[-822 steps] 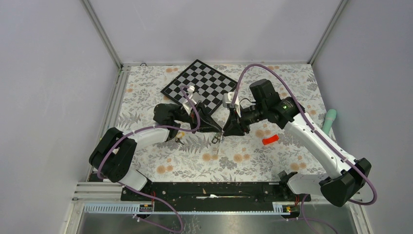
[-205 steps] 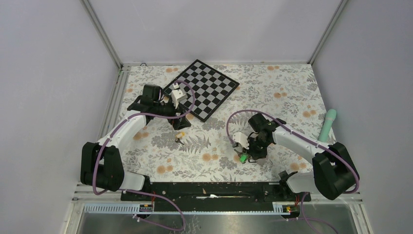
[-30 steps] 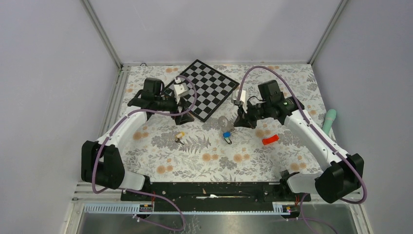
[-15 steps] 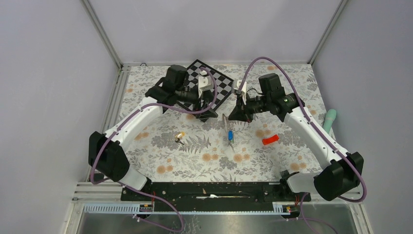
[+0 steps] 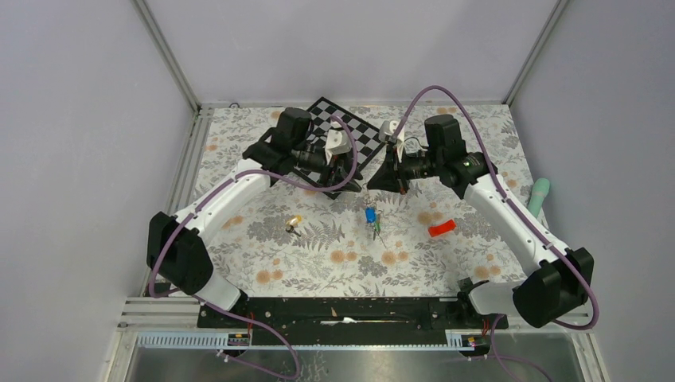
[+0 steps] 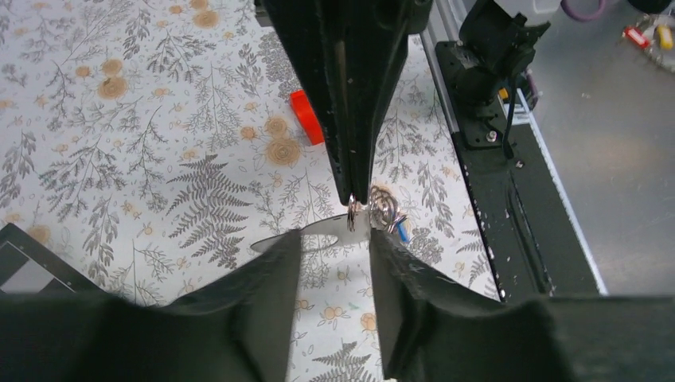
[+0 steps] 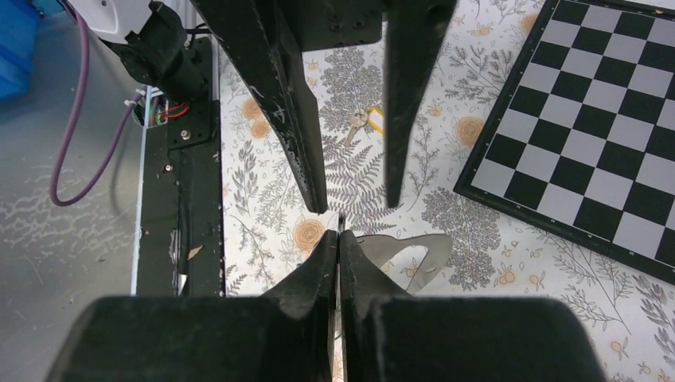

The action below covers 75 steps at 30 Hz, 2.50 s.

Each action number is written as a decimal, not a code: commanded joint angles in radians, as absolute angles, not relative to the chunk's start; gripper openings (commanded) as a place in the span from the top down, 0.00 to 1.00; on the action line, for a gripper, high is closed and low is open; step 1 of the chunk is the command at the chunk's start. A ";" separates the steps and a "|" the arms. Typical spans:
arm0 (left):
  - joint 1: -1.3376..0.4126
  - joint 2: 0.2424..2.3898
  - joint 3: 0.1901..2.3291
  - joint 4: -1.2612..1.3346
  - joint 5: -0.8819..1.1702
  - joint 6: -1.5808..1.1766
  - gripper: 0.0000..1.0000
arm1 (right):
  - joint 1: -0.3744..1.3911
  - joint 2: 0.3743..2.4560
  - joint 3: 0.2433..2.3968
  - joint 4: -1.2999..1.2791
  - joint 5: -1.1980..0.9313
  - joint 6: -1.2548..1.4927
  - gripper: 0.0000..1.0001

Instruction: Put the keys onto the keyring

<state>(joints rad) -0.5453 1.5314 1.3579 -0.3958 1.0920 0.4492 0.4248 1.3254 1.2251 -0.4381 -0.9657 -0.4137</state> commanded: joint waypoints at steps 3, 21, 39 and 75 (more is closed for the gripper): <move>-0.552 1.512 1.338 -0.361 1.175 0.540 0.69 | 0.422 1.322 1.214 -0.321 -1.046 -0.315 1.00; -0.597 1.546 1.361 -0.362 1.150 0.537 0.90 | 0.421 1.323 1.182 -0.289 -1.037 -0.299 1.00; -0.541 1.495 1.091 0.361 1.318 -0.115 1.00 | 0.344 1.267 1.135 -0.252 -1.111 -0.247 0.51; -0.539 1.550 0.876 1.086 1.121 -0.698 1.00 | 0.367 1.293 1.154 -0.199 -1.186 -0.186 0.59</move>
